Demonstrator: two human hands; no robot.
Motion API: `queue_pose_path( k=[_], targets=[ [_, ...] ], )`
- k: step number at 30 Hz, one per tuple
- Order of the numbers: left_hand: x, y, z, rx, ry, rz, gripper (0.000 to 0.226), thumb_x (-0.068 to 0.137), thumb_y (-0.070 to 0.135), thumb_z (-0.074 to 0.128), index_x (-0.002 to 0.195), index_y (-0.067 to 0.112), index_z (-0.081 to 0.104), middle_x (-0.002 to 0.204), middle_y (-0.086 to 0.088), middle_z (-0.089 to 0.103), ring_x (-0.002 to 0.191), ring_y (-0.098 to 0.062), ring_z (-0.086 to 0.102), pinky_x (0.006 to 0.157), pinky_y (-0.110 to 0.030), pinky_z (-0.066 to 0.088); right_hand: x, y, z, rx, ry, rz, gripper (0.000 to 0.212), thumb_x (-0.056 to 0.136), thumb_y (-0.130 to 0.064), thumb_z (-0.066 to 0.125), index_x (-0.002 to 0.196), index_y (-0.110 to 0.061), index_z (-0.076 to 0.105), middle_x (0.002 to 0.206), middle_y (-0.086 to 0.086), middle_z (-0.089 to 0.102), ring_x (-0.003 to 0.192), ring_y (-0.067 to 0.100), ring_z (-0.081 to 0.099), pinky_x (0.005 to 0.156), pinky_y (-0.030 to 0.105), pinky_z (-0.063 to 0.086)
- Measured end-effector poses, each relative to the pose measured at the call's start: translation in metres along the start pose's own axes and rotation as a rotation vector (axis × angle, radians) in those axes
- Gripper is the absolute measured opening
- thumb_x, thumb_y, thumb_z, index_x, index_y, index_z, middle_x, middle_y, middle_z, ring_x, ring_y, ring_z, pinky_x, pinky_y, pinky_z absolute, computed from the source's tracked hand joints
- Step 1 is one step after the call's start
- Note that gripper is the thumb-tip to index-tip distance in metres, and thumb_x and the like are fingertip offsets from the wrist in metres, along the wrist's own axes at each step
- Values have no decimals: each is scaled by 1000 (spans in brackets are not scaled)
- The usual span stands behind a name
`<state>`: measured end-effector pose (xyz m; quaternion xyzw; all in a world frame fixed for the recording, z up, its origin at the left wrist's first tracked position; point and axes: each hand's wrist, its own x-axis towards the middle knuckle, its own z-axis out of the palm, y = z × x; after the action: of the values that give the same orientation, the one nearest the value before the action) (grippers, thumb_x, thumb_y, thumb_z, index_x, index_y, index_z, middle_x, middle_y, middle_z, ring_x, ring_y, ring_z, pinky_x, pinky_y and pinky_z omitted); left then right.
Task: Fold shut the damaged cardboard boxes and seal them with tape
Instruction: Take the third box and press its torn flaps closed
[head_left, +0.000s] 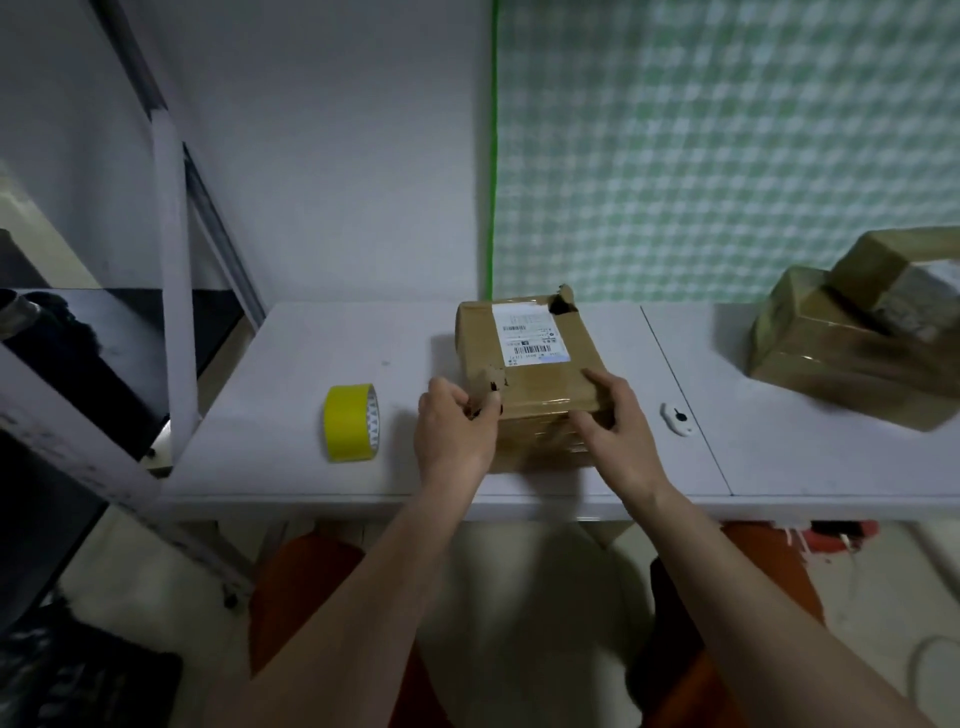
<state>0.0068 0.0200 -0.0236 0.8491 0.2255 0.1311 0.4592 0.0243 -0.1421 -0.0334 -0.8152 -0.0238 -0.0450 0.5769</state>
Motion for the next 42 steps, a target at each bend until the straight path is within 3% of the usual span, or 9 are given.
queue_pose_path(
  k=[4, 7, 11, 19, 27, 30, 33, 37, 42],
  targets=[
    [-12, -2, -3, 26, -23, 1, 17, 94, 32, 53, 93, 15, 51, 88, 1, 58, 83, -20, 56, 68, -33, 47, -5, 3, -2, -31, 15, 1, 46, 90, -18, 59, 134, -21, 45, 136, 3, 34, 127, 19, 37, 101, 18, 36],
    [-18, -4, -8, 4, -26, -1, 23, 94, 28, 52, 83, 7, 55, 79, -5, 59, 78, -25, 59, 62, -33, 44, -4, -1, 3, -124, 22, 73, 53, 92, -27, 57, 141, -25, 36, 153, 8, 7, 141, 26, 12, 114, 39, 23],
    [-27, -7, -4, -153, -101, -47, 30, 83, 33, 58, 60, 14, 56, 75, -14, 66, 77, -32, 67, 72, -50, 55, -6, -13, 14, -73, 54, -12, 58, 95, -9, 45, 146, -20, 22, 155, 10, -11, 145, 19, -4, 116, 32, 16],
    [-45, 18, 12, -146, -257, 54, 43, 95, 19, 50, 53, 16, 42, 58, 5, 46, 57, -9, 41, 53, -26, 29, -7, -18, 17, -163, -113, -140, 44, 83, 12, 38, 114, -8, 63, 146, 8, 31, 139, 17, 27, 110, 18, 22],
    [-43, 28, 27, -242, -328, 88, 25, 91, 24, 52, 71, 24, 68, 81, 1, 67, 83, -18, 62, 77, -37, 52, -8, 6, -1, -283, -29, -284, 13, 85, -2, 63, 95, -9, 68, 127, 4, 53, 118, 22, 45, 89, -2, 23],
    [-36, 23, 20, -138, -126, 189, 10, 89, 17, 61, 97, 22, 63, 102, 4, 61, 81, -10, 60, 72, -23, 50, 2, 5, -11, -201, -35, -189, 6, 82, -9, 70, 77, -10, 67, 115, 1, 57, 111, 19, 51, 88, 9, 33],
    [-24, 18, 15, -46, -214, 311, 49, 84, 10, 68, 126, 29, 52, 110, 12, 56, 71, -9, 58, 71, -23, 52, 8, 8, -17, -108, -67, -123, 6, 78, -6, 74, 76, -2, 69, 107, -2, 57, 106, 19, 56, 93, 29, 43],
    [-12, 21, 12, 20, -298, 470, 25, 79, 13, 76, 103, 18, 71, 95, 9, 59, 64, -10, 54, 73, -38, 55, 9, 5, -25, 20, -98, -87, 22, 70, -2, 79, 58, -9, 62, 90, -1, 59, 87, 13, 59, 84, 24, 47],
    [-10, 26, 14, -32, -333, 415, 12, 78, 14, 77, 88, 18, 75, 66, 7, 59, 57, -9, 51, 63, -32, 52, 14, -1, -44, 65, -189, -70, 25, 70, 5, 76, 58, -12, 63, 93, 12, 64, 82, 17, 61, 81, 24, 50]
  ],
)
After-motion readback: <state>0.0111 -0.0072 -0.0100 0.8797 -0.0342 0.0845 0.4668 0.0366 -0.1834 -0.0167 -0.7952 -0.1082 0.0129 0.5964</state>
